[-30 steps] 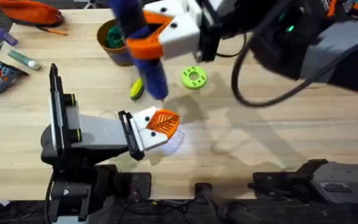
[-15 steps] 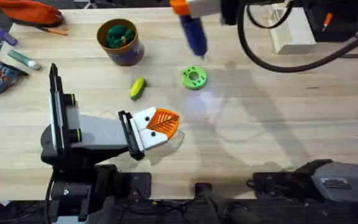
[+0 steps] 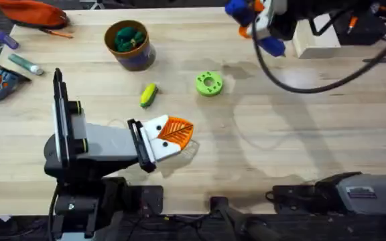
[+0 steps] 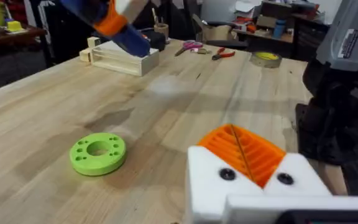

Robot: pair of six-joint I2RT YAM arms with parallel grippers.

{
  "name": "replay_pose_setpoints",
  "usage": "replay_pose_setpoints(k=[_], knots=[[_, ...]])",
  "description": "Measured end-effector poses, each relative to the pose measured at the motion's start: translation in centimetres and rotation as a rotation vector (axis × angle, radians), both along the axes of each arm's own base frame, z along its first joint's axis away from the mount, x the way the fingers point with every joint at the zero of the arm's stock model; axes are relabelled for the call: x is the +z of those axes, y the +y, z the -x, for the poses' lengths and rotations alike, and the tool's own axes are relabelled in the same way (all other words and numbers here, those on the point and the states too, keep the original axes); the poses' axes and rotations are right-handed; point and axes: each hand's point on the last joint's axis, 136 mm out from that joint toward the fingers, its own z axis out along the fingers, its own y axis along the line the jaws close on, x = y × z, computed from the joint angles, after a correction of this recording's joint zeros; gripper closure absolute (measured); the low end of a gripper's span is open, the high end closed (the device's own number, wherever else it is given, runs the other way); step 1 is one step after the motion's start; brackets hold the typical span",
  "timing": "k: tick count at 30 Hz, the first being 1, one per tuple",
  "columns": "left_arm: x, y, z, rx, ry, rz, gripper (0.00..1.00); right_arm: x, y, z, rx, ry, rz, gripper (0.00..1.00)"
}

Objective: Pick up the gripper from the table and insert it into the empty holder that is missing its gripper. Then pick up a screw, insert it into the mounting hole, and use the screwdriver to tighten it. Finally, clean up the table by picking up the vegetable and placing it into the bucket.

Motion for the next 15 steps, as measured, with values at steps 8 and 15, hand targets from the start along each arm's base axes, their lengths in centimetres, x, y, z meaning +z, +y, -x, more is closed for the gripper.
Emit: replay_pose_setpoints(k=[8, 15], knots=[[0.0, 0.0, 0.0, 0.0, 0.0, 0.0, 0.986, -9.9, -3.4, -1.1, 0.115, 0.117, 0.379, 0.975], [0.0, 0.0, 0.0, 0.0, 0.0, 0.0, 0.986, -14.9, -6.6, -0.7, 0.207, 0.205, 0.632, 0.975]])
